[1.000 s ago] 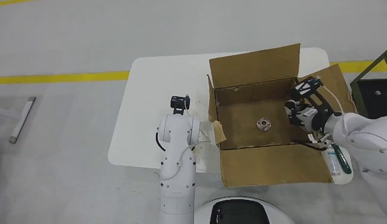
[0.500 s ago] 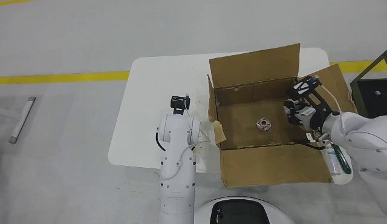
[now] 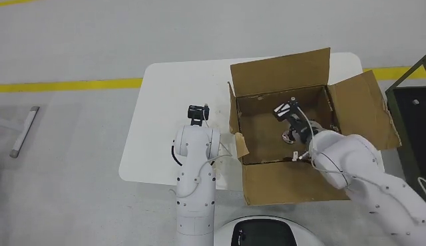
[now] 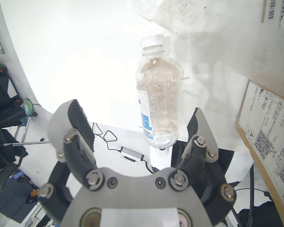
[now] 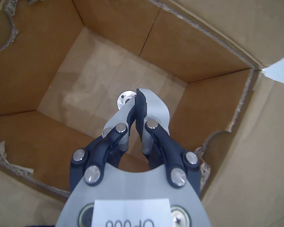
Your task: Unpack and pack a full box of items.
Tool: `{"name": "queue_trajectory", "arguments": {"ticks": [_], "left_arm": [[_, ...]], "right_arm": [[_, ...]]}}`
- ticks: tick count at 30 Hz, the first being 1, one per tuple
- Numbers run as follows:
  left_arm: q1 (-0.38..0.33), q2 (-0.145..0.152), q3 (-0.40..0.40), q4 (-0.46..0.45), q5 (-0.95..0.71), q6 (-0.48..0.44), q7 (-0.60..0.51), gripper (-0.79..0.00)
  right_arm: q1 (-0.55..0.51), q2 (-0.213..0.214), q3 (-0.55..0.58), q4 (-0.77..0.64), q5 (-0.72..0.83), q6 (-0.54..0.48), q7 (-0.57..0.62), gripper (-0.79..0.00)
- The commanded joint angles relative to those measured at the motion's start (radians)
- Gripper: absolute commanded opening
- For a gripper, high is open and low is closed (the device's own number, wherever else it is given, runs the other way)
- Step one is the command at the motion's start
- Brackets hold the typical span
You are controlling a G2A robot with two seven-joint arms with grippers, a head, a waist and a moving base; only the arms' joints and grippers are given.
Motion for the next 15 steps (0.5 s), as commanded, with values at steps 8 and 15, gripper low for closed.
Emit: {"name": "queue_trajectory", "arguments": {"ticks": [8,15], "left_arm": [[0.0,0.0,0.0,0.0,0.0,0.0,0.0,0.0],[0.0,0.0,0.0,0.0,0.0,0.0,0.0,0.0]], "right_arm": [[0.148,-0.048,-0.095,0.196,0.041,0.064,0.111,-0.548],[0.174,-0.065,-0.119,0.275,0.038,0.043,0.132,-0.449]]}}
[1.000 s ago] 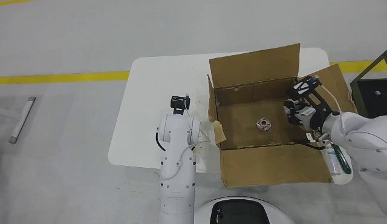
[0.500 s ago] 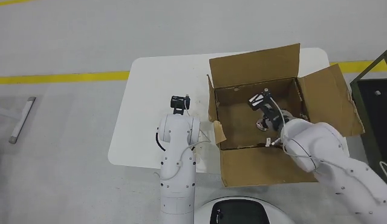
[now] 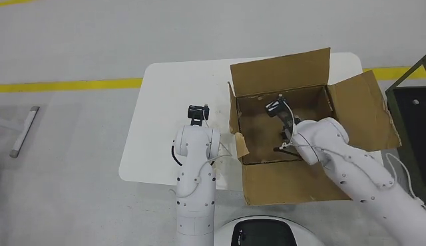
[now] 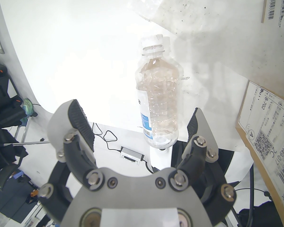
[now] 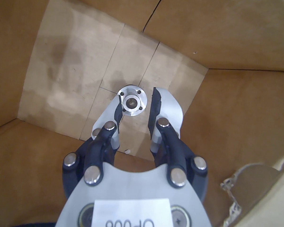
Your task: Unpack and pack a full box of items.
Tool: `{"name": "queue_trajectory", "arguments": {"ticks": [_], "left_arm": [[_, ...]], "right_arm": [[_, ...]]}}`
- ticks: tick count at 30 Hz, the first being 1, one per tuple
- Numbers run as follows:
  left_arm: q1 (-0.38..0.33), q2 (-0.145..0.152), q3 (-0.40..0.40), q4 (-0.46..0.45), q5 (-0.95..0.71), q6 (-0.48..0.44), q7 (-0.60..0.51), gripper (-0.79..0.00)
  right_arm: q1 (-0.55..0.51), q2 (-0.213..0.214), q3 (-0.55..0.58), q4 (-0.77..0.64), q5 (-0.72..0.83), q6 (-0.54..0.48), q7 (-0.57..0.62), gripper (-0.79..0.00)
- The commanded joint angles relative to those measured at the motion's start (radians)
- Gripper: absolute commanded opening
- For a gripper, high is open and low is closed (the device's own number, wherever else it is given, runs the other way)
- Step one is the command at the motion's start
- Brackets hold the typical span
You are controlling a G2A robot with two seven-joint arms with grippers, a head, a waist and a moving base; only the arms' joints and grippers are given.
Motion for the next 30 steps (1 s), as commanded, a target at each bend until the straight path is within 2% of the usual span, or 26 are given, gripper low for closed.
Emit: {"name": "queue_trajectory", "arguments": {"ticks": [1,14,30], "left_arm": [[0.0,0.0,0.0,0.0,0.0,0.0,0.0,0.0],[0.0,0.0,0.0,0.0,0.0,0.0,0.0,0.0],[0.0,0.0,0.0,0.0,0.0,0.0,0.0,0.0]], "right_arm": [[0.001,-0.004,0.0,0.013,0.003,-0.001,0.007,-0.449],[-0.013,-0.021,0.005,0.071,-0.005,-0.015,0.0,-0.394],[0.015,-0.052,-0.021,0.159,-0.022,-0.035,-0.023,-0.44]]}}
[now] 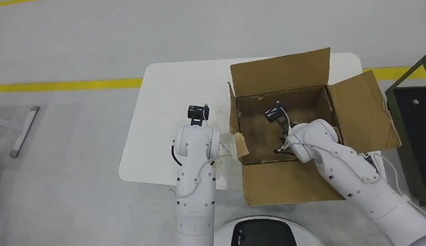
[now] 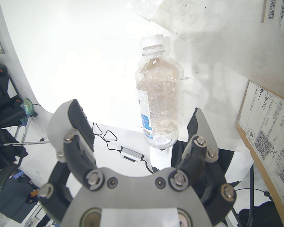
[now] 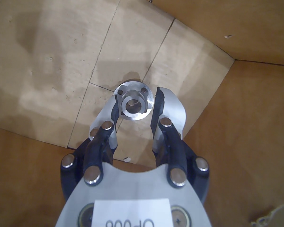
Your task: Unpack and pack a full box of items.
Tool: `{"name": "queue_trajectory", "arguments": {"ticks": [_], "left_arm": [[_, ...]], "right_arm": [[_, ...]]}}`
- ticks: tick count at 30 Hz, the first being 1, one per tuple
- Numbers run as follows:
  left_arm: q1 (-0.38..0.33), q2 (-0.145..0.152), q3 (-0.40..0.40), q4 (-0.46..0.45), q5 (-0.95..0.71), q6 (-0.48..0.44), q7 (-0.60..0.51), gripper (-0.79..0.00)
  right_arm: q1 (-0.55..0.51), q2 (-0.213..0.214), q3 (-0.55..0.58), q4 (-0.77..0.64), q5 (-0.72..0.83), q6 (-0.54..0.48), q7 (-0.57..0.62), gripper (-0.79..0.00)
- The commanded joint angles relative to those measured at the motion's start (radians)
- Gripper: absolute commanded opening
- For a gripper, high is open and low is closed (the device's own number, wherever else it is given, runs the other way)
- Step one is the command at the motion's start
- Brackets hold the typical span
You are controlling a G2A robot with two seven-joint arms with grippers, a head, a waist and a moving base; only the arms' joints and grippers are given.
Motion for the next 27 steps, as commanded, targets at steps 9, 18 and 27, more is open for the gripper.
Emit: {"name": "queue_trajectory", "arguments": {"ticks": [9,18,27], "left_arm": [[0.0,0.0,0.0,0.0,0.0,0.0,0.0,0.0],[0.0,0.0,0.0,0.0,0.0,0.0,0.0,0.0],[0.0,0.0,0.0,0.0,0.0,0.0,0.0,0.0]], "right_arm": [[0.011,-0.018,-0.01,0.043,-0.001,-0.018,-0.004,-0.431],[0.01,-0.029,-0.001,0.055,-0.014,-0.026,0.0,-0.453],[0.007,-0.039,0.003,0.056,-0.028,-0.034,0.007,-0.539]]}}
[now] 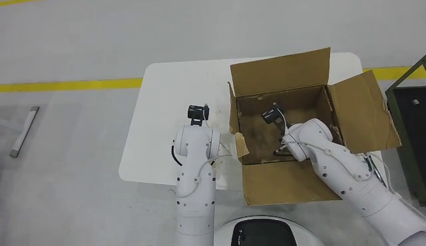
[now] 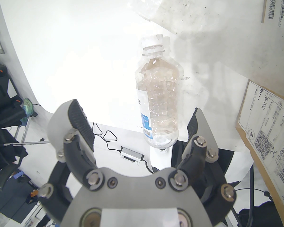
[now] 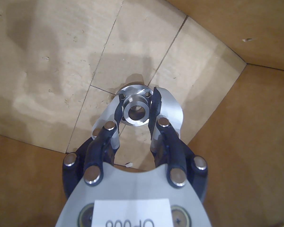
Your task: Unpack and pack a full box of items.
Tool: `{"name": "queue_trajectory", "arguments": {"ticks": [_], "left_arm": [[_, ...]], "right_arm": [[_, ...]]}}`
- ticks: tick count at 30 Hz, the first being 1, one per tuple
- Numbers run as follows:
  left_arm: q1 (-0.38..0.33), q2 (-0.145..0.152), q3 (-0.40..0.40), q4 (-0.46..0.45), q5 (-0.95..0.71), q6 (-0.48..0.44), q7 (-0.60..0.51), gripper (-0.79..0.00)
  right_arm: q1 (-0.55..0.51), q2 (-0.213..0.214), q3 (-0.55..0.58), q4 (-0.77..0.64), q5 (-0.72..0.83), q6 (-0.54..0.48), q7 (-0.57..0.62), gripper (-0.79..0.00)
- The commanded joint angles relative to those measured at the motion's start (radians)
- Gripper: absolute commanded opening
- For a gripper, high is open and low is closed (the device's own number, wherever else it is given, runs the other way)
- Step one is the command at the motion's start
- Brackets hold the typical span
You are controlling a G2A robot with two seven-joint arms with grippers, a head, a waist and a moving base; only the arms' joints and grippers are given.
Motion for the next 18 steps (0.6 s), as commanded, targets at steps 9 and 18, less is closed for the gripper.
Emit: {"name": "queue_trajectory", "arguments": {"ticks": [9,18], "left_arm": [[0.0,0.0,0.0,0.0,0.0,0.0,0.0,0.0],[0.0,0.0,0.0,0.0,0.0,0.0,0.0,0.0]], "right_arm": [[-0.005,-0.011,0.008,0.008,-0.01,-0.008,0.002,-0.533],[-0.007,-0.02,0.013,0.017,-0.022,-0.024,0.007,-0.582]]}}
